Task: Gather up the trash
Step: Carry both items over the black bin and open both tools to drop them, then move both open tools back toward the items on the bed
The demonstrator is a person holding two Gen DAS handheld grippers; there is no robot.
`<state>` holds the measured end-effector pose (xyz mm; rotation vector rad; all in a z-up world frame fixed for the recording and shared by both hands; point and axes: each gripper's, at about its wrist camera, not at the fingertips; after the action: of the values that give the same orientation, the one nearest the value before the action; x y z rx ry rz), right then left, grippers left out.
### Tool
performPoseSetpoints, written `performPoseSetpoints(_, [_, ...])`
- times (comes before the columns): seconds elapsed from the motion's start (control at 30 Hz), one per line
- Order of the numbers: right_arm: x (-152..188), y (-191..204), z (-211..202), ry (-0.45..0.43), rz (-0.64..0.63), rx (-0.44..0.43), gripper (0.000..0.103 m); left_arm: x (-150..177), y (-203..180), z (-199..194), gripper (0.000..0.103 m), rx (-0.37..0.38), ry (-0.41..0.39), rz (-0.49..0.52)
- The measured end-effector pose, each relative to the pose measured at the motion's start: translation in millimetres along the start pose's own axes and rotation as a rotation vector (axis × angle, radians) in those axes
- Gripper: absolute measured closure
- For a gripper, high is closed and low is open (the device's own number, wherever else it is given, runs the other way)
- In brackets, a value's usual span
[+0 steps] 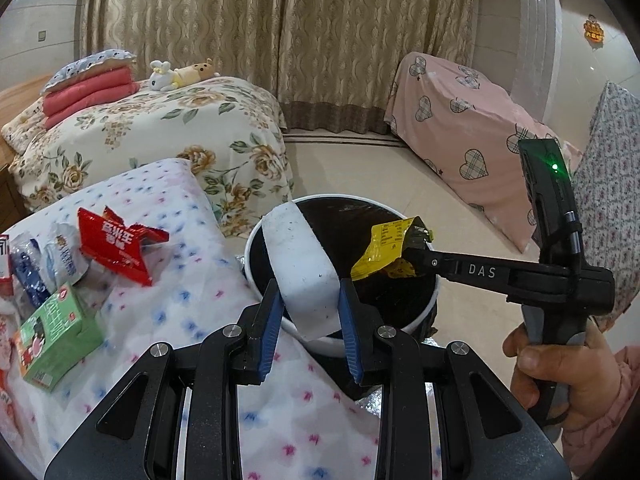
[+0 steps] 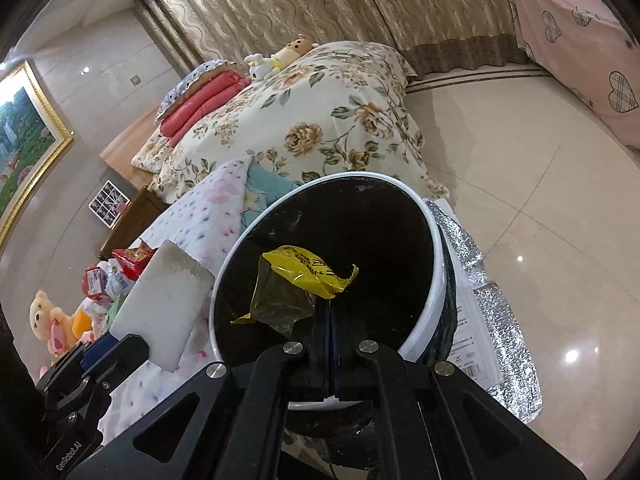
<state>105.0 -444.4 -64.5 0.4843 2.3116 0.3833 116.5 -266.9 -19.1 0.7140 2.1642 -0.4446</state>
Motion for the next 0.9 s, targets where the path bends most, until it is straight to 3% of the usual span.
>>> performPoseSetpoints(0.27, [-7.5,-4.6,5.9,0.021,0.008,0.006,0.097,-5.3,2.0,16.1,0.076,0.021,0.036,-0.018])
performPoseSetpoints(0.4, [-11.4,-6.8,6.2,0.024,0.011,0.016,0.096,-6.4,3.3,20.0,0.071,0.023,0.051,-0.027])
performPoseSetpoints(0.43, [-11.8,-7.2,5.1,0.022,0.015,0.016,0.095,-6.2,3.9,20.2,0.066,0.021,0.055,-0.03])
performPoseSetpoints(0.53, [-11.7,-7.4,1.0,0.009,0.028,0.017,0.079,-4.0,6.2,16.1,0.043,0.008,0.051,-0.046])
performPoseSetpoints(0.57, [-12.1,-7.3,0.0,0.002,0.032,0.011,0.062,-3.2,7.7,13.6,0.04,0.005,0.045,-0.053])
performPoseSetpoints(0.6, [-11.2,-6.1,-1.9,-0.006,0.034,0.002,0.052,-2.2,9.4,10.8,0.04,0.004,0.041,-0.06])
performPoseSetpoints(0.73, [-9.3,-0.2,-6.5,-0.022,0.037,-0.023,0.045,5.0,16.7,0.3,0.04,-0.01,0.041,-0.091])
performPoseSetpoints(0.8, [-8.5,3.8,-9.9,-0.035,0.036,-0.035,0.033,11.2,23.6,-7.9,0.04,-0.018,0.041,-0.121])
performPoseSetpoints(0.9, [-4.9,15.4,-14.9,-0.045,0.02,-0.05,0.03,20.2,32.5,-19.9,0.039,-0.031,0.034,-0.15])
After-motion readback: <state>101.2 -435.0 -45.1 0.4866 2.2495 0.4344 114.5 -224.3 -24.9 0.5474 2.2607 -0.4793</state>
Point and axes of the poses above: each gripper's, at about its wrist camera, not at the fingertips, and z roughly the way its jaws point, y to its left, x to its underside
